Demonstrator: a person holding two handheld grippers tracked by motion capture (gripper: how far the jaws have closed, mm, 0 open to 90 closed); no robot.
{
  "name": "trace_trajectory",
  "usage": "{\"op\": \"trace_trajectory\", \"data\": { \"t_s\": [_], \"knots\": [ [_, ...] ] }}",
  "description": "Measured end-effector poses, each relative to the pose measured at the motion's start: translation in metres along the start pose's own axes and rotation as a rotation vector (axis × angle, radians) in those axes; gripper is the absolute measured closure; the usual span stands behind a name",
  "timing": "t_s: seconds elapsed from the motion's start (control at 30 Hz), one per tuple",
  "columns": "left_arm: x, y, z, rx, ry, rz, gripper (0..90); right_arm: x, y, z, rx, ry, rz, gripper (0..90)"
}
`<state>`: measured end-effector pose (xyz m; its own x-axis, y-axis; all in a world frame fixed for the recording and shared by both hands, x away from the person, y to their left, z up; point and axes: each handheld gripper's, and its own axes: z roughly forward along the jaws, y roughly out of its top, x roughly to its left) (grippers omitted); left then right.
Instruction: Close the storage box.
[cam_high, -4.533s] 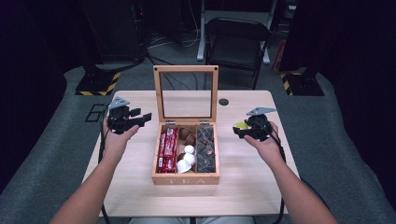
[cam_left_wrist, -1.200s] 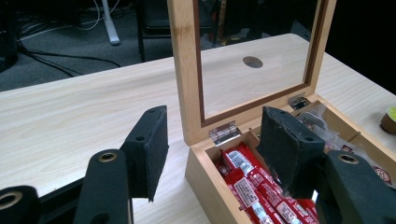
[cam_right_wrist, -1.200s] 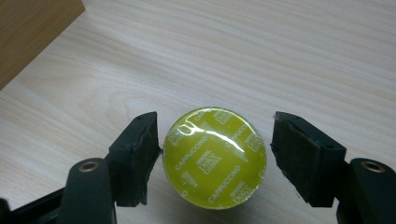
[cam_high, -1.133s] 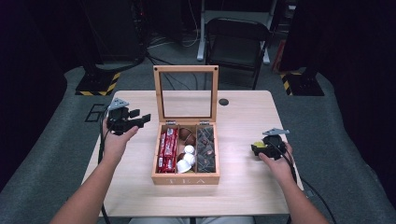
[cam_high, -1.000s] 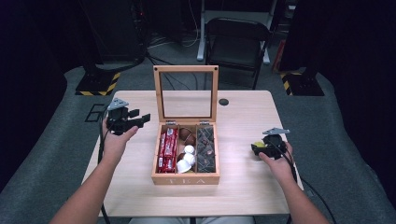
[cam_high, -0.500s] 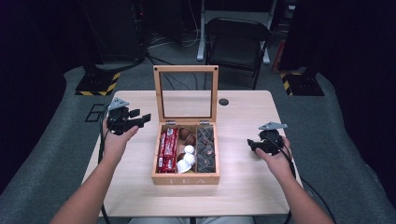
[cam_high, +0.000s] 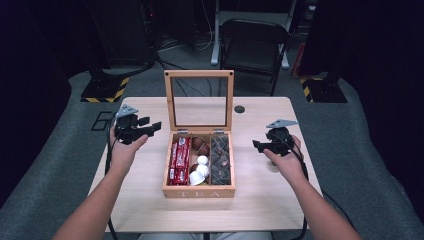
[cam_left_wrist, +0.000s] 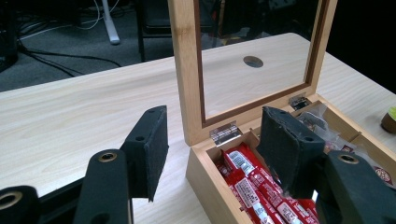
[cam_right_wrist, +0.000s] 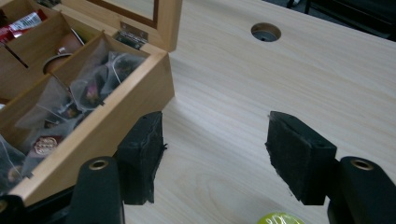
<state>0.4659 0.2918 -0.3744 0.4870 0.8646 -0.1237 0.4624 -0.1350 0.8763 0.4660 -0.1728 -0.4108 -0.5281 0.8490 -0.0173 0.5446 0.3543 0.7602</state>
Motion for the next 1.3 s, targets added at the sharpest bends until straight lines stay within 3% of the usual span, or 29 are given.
{"op": "trace_trajectory", "data": {
  "t_s": [0.37, 0.83, 1.3],
  "knots": [
    [-0.001, 0.001, 0.002, 0.018, -0.006, 0.003, 42.2, 0.016, 0.025, 0.009, -0.025, 0.053, 0.02, 35.5],
    [-0.004, 0.004, 0.005, 0.028, -0.017, 0.01, 42.2, 0.029, 0.06, 0.006, -0.06, 0.103, 0.007, 35.7],
    [-0.003, 0.007, 0.005, 0.021, -0.018, 0.011, 42.2, 0.038, 0.084, 0.02, -0.06, 0.136, -0.01, 35.4]
  ]
}}
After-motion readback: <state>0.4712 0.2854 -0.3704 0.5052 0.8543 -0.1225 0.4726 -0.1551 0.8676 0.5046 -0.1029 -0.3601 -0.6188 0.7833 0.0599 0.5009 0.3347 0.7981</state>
